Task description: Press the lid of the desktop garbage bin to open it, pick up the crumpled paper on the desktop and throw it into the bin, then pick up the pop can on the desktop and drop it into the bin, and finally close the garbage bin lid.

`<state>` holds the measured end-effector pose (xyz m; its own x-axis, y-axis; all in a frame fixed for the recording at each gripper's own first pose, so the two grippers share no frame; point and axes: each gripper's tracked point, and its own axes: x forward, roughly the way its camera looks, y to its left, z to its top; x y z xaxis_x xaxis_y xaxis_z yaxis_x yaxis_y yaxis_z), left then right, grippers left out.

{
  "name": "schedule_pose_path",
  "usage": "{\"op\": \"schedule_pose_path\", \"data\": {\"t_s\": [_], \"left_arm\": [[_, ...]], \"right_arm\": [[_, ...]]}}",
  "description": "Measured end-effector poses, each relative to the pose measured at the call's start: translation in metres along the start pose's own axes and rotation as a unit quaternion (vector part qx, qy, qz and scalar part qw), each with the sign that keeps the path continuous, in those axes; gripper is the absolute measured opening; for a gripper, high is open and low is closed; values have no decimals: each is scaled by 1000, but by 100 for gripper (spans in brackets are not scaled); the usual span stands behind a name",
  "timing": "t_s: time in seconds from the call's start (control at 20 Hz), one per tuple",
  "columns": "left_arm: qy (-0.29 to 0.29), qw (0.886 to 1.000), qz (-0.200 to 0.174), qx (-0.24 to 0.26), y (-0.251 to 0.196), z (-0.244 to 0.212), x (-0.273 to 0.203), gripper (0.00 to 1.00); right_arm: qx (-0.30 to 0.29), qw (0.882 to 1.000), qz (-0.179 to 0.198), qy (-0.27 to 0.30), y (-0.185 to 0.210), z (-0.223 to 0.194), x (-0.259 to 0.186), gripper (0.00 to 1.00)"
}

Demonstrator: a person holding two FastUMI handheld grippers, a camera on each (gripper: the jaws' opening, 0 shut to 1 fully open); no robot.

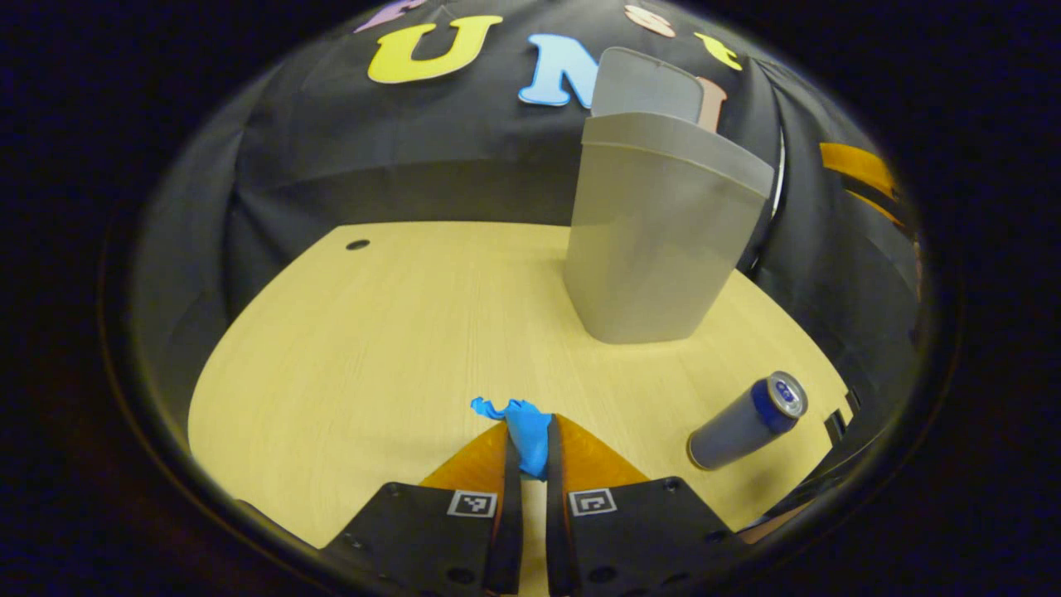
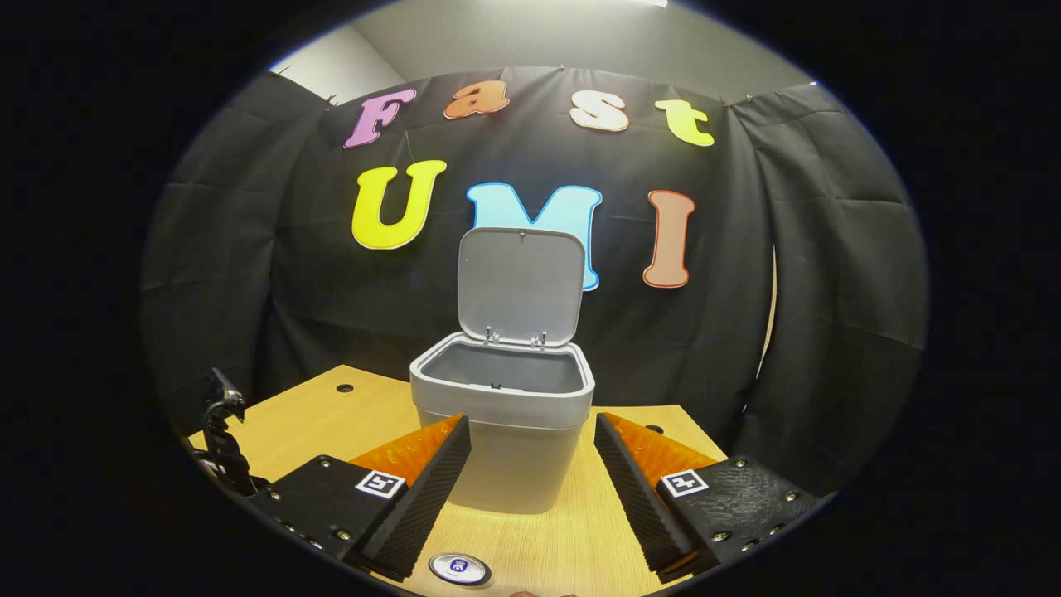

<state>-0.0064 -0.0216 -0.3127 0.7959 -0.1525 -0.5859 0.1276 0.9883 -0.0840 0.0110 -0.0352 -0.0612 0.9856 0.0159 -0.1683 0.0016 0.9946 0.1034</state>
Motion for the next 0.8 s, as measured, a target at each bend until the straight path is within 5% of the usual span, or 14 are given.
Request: {"op": "schedule_pose_path", "data": {"t_s": [0.8], "left_arm": [[-147, 988, -48, 25, -44, 145, -35, 17]], "right_arm": [[11, 1000, -21, 0, -14, -3, -1, 96]]}}
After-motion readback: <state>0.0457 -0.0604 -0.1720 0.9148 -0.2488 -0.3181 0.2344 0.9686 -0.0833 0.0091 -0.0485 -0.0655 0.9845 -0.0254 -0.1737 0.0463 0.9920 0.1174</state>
